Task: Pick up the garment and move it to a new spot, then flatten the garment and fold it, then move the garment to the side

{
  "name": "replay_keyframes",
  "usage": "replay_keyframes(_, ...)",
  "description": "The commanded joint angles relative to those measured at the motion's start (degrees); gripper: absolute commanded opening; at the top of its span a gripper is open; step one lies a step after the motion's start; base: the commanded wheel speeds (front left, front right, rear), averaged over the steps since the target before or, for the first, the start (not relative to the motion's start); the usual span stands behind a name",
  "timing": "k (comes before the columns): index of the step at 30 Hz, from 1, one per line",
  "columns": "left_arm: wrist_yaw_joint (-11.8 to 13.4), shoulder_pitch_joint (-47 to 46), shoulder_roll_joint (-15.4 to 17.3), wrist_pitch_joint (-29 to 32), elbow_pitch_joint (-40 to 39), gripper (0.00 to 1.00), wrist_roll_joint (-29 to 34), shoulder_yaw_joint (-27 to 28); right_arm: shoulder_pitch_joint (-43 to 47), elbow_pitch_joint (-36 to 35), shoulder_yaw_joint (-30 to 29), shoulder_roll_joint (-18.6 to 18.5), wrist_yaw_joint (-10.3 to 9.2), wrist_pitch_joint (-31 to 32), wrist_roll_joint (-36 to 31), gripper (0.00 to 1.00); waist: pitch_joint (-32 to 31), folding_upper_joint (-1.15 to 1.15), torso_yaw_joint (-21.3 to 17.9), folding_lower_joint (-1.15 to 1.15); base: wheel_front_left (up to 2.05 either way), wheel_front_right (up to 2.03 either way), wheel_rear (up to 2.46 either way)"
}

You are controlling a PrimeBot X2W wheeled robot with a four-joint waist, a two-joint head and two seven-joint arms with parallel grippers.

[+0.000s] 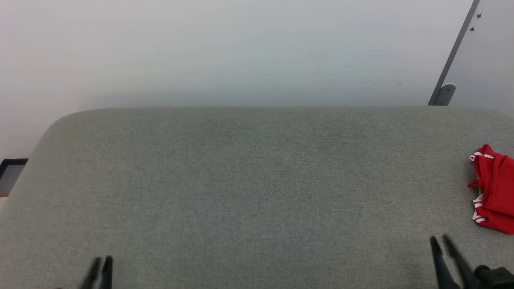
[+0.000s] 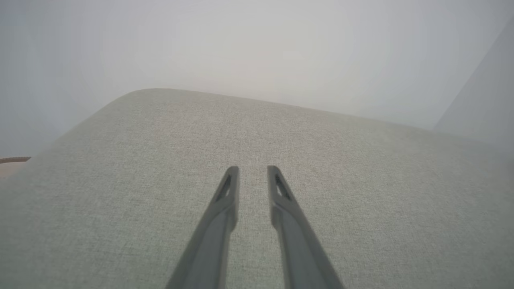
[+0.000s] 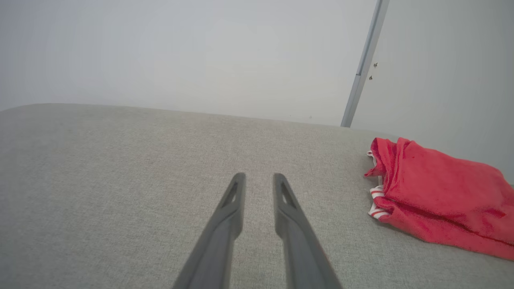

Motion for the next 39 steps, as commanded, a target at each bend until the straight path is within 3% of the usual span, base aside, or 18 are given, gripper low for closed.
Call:
replay_keyframes(1,0.00,-0.24,-0.43,0.36,0.16,0.00,-1.09,0.03,-0.22,0.27,-0.12,0.15,0.00,0.37,1.34,0.00,0.02,0.00,0.01,0.01,0.00,0.00,0.00)
replay_keyframes(39,0.00,-7.35,-7.31,9.62,1.74,0.00,-28.87,2.20,-5.35,1.86,-2.33,2.73,-0.03,9.53,38.45,0.00,0.77,0.00,0.39,0.00,0.00,0.00,0.00)
